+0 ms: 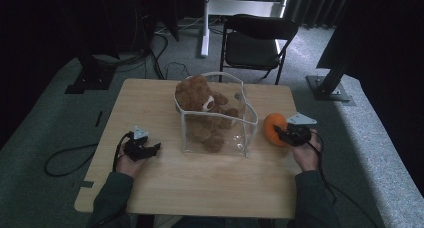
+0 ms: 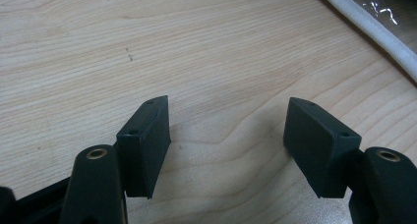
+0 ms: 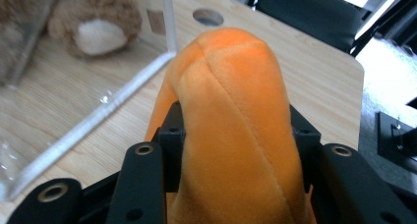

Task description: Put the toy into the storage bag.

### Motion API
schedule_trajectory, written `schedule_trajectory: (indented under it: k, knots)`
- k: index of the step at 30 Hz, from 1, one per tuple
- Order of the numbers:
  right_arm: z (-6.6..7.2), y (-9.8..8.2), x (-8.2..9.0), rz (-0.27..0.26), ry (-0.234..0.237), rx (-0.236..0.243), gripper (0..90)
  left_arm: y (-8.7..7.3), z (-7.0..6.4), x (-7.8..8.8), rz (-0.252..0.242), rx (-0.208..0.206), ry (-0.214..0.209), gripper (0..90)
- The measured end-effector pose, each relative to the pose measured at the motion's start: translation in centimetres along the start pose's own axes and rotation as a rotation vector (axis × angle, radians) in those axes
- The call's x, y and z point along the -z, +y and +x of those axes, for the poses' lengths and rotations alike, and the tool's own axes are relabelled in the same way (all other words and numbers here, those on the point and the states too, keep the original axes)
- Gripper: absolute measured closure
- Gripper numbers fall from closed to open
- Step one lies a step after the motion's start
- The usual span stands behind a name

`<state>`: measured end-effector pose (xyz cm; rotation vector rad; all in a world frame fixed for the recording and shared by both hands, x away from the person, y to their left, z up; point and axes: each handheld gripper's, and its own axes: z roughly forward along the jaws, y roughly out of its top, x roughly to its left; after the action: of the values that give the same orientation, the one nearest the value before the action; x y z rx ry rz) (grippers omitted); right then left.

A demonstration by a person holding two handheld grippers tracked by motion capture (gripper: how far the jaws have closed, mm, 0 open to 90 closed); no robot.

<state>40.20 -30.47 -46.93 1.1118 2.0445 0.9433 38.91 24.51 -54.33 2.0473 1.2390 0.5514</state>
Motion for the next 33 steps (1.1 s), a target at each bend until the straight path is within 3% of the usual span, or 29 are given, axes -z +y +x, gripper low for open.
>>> schedule_trajectory:
  k: [12, 33]
  knots:
    - [-0.2, 2.2, 2.1, -0.090, 0.016, -0.016, 54.9, 0.0, 0.0, 0.0, 0.000, 0.001, 0.000, 35.0]
    - [-0.7, 5.2, 4.9, -0.201, 0.053, -0.028, 53.7, 0.0, 0.0, 0.0, 0.001, 0.000, 0.000, 35.0]
